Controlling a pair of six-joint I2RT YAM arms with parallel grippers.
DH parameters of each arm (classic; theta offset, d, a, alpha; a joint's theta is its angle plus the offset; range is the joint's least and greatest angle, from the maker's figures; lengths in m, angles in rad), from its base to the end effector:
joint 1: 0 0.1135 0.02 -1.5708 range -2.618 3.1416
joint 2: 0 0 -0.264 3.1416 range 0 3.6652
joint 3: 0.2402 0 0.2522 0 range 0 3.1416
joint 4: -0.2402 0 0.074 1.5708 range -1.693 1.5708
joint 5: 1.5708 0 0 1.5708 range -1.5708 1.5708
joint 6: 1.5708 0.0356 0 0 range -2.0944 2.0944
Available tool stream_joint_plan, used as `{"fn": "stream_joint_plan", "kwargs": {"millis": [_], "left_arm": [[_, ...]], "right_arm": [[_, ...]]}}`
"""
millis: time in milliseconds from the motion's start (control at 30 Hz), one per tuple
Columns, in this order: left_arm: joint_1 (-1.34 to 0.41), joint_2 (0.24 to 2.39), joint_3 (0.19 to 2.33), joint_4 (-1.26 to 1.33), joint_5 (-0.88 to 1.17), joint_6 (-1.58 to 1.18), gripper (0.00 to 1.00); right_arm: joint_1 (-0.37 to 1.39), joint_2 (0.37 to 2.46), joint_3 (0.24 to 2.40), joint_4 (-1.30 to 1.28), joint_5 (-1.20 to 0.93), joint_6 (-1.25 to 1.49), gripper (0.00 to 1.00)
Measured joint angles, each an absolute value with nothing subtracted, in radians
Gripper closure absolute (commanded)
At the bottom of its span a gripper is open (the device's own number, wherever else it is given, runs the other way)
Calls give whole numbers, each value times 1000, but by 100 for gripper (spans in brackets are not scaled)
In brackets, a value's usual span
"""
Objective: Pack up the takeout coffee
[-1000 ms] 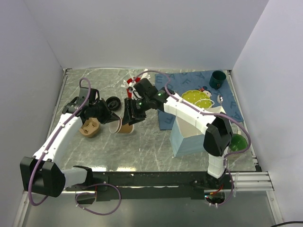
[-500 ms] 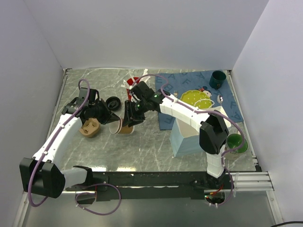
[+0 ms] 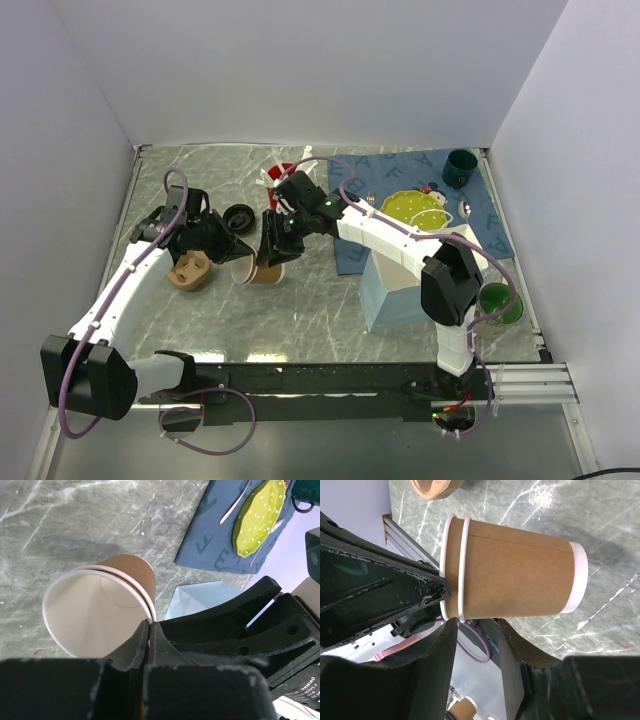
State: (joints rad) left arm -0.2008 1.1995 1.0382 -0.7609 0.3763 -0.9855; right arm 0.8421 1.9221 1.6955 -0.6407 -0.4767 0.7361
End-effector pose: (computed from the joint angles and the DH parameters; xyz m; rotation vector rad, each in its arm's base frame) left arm 0.2329 -0.0608 0.2940 -0.8596 2.5226 -0.9197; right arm 0.2751 0.3327 0.2843 -0.3878 2.7141 1.1787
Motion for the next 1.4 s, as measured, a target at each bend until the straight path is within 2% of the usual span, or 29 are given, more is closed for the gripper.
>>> {"fn": "stream_joint_plan", "kwargs": {"millis": [700, 1033, 1400], "left_arm": [[-205, 1253, 1077, -921, 314, -953, 99], [-211, 1267, 1077, -952, 297, -937, 99], [-211, 1276, 1077, -950, 290, -937, 99]], "right_arm": [[841, 1990, 1695, -674, -393, 742, 59], [842, 1950, 1634, -614, -442, 755, 54], [851, 1947, 1624, -575, -514, 785, 54]]}}
